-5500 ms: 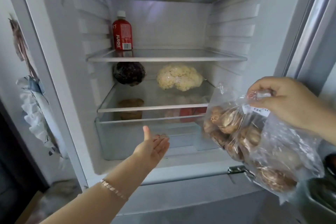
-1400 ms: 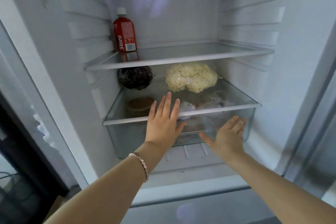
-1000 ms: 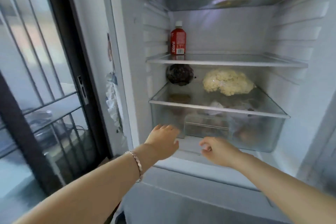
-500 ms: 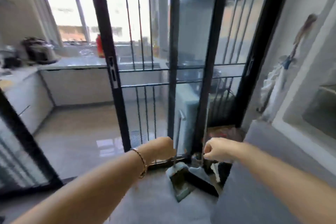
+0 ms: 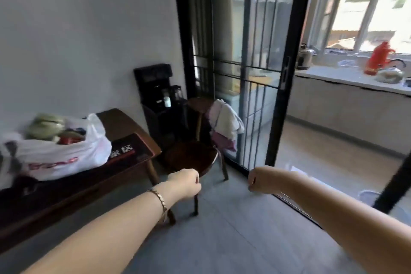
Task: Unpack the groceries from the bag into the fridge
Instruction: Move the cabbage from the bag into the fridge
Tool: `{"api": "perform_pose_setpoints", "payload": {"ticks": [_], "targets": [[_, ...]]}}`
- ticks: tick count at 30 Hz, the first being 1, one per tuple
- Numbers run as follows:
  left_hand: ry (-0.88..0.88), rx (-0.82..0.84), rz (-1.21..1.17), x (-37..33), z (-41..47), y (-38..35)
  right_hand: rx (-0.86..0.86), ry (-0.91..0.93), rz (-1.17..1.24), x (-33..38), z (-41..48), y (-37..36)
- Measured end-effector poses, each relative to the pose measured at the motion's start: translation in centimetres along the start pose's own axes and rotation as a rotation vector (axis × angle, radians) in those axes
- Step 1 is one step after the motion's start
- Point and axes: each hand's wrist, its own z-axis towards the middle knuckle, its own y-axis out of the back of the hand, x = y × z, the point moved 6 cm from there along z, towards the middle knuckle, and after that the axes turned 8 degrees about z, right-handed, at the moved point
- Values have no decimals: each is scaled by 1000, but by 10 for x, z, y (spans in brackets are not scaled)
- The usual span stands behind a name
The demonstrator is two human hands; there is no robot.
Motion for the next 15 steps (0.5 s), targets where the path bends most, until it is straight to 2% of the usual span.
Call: {"api": "perform_pose_setpoints", "payload": {"ticks": [4,7,12,15], "targets": [[220,-45,-15,178,-27,9,17,237,-87,166,66,13],[362,-54,-53,283,-47,13,38,346,-95,260,109,19],[516,-55,-89,413,-57,13,128,451,-240,375,184,22],[597,-74,-133,472,-45,8,121,505,-239,429,232,34]]}}
